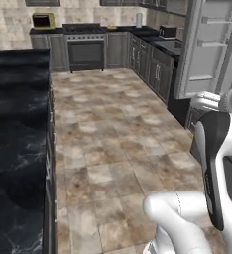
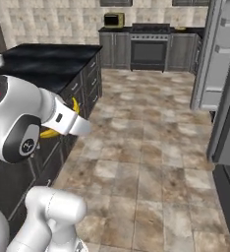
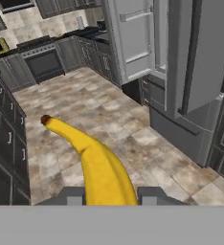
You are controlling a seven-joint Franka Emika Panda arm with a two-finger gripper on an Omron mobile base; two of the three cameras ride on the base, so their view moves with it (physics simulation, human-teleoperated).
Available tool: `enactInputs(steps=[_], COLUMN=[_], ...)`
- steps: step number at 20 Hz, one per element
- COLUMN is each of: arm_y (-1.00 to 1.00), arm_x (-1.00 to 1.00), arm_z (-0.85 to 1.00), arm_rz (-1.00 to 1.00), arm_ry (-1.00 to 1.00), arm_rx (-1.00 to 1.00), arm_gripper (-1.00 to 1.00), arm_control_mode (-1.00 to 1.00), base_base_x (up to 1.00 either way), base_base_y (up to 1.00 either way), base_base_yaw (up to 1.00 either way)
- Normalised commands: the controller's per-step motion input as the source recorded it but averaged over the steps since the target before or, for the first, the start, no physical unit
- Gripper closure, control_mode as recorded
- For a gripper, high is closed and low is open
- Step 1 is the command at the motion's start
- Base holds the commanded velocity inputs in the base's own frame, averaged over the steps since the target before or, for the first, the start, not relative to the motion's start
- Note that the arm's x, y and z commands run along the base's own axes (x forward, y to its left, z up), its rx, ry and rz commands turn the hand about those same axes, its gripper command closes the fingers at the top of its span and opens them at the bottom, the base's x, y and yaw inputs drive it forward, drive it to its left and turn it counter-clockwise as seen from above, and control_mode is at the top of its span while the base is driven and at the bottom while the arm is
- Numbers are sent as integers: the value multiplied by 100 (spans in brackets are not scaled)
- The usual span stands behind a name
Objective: Place the cold items (banana and garlic) from the fridge in one tupperware on the dining counter. Place the warm items (hot dog and kebab skewer) in the stove area in another tupperware.
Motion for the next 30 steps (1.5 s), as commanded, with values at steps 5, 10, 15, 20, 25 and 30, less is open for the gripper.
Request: enactInputs(steps=[5, 10, 15, 20, 25, 30], arm_y=[0, 0, 0, 0, 0, 0], arm_x=[0, 0, 0, 0, 0, 0], arm_z=[0, 0, 0, 0, 0, 0], arm_rz=[0, 0, 0, 0, 0, 0], arm_ry=[0, 0, 0, 0, 0, 0], arm_rx=[0, 0, 0, 0, 0, 0], arm_gripper=[100, 100, 100, 100, 100, 100], arm_control_mode=[100, 100, 100, 100, 100, 100], base_base_x=[-100, -100, -50, 0, 0, 0], base_base_y=[-9, -4, 76, 100, 100, 100], base_base_yaw=[31, 30, 21, 3, 0, 0])
